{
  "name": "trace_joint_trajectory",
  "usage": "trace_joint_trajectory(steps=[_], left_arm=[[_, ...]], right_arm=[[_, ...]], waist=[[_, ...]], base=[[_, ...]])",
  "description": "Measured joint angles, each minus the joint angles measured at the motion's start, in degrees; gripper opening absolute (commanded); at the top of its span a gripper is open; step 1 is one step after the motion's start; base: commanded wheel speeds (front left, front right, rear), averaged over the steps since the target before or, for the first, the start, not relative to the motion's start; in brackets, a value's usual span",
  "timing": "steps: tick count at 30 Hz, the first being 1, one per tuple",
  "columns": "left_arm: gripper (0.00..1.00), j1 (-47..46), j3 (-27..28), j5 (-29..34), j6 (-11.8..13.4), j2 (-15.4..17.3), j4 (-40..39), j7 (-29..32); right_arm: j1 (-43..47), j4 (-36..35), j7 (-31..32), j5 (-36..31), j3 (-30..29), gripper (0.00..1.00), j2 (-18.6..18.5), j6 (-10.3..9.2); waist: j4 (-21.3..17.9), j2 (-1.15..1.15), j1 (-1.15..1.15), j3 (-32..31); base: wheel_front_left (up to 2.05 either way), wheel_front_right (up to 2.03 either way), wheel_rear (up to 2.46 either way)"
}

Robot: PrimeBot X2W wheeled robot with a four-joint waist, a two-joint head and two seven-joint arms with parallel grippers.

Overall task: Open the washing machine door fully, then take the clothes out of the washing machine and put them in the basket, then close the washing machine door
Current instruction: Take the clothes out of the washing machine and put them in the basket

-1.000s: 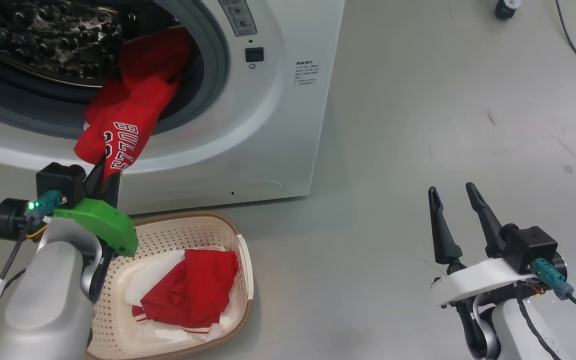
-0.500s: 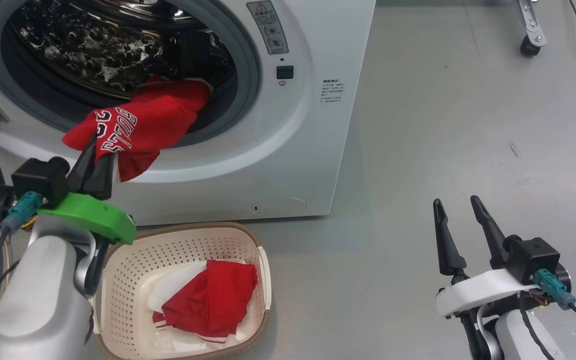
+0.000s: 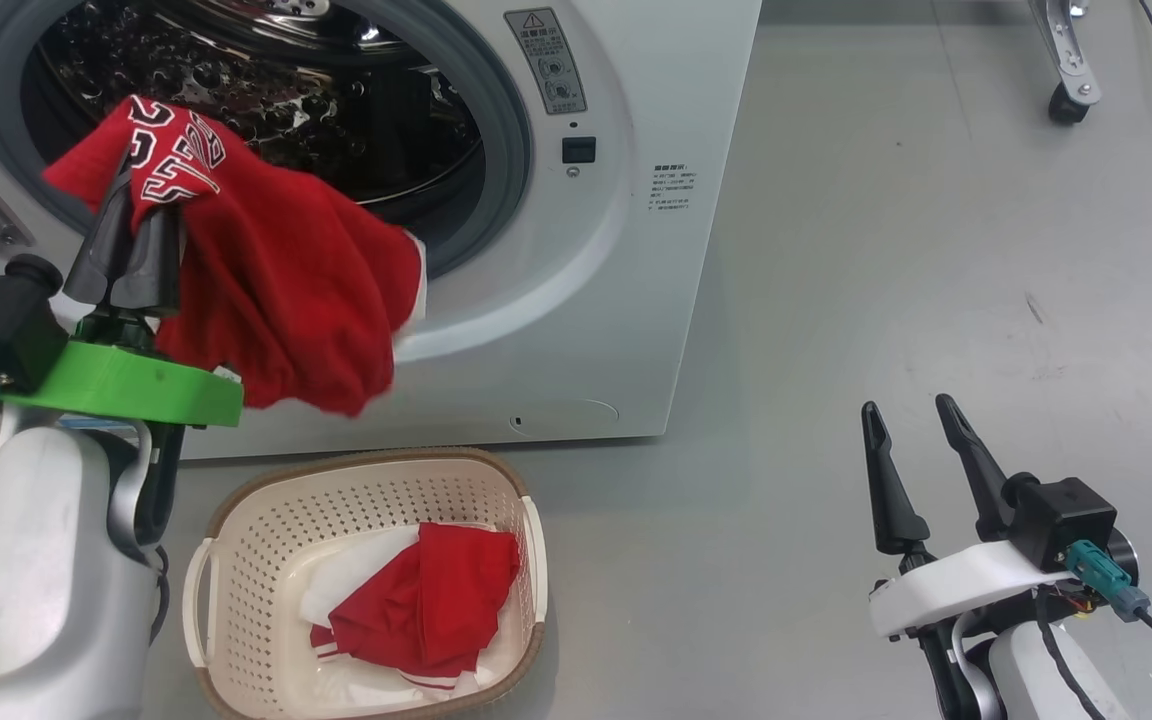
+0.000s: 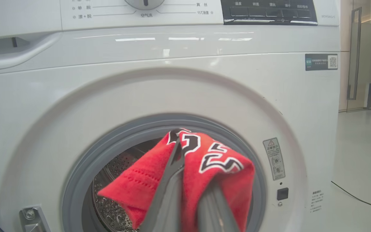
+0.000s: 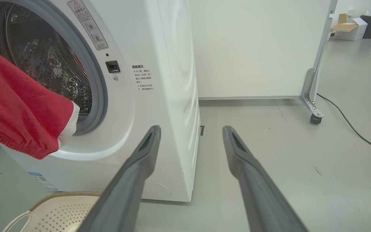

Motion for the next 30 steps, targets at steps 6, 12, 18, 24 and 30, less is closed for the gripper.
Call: trace_joint_trajectory(steps=[6, 12, 18, 24, 30], left_arm=[[0.00, 2.39, 0.00, 0.24, 0.00, -0.03, -1.65, -0.01], [0.00, 7.98, -1.94, 0.07, 0.00, -0.09, 1.20, 0.49], [0.00, 11.98, -4.71, -0.19, 0.00, 0.03, 4.38, 4.93], [0.00, 12.57, -5.39, -0.23, 0.00, 0.58, 5.32, 5.83], [0.00, 12.60, -5.91, 0.02, 0.00, 1.52, 6.87, 7.17]], right_arm=[[0.20, 0.00, 0.00, -0.03, -0.08, 1.00, 0.02, 0.20], [0.88, -0.01, 0.00, -0.43, -0.19, 1.00, 0.03, 0.22], [1.08, -0.11, 0.00, -0.56, -0.18, 1.00, 0.04, 0.49], [1.01, -0.21, 0.00, -0.94, 0.22, 1.00, 0.05, 0.76], [0.80, -0.29, 0.00, -1.33, 0.60, 1.00, 0.09, 0.80]], waist=[[-0.06, 0.00, 0.00, -0.16], [-0.16, 0.00, 0.00, -0.04], [-0.22, 0.00, 0.00, 1.10], [-0.68, 0.00, 0.00, 2.65], [-1.52, 0.00, 0.00, 4.65]], base=[[0.00, 0.00, 0.00], [0.00, 0.00, 0.00], [0.00, 0.00, 0.00], [0.00, 0.00, 0.00], [0.00, 0.00, 0.00]])
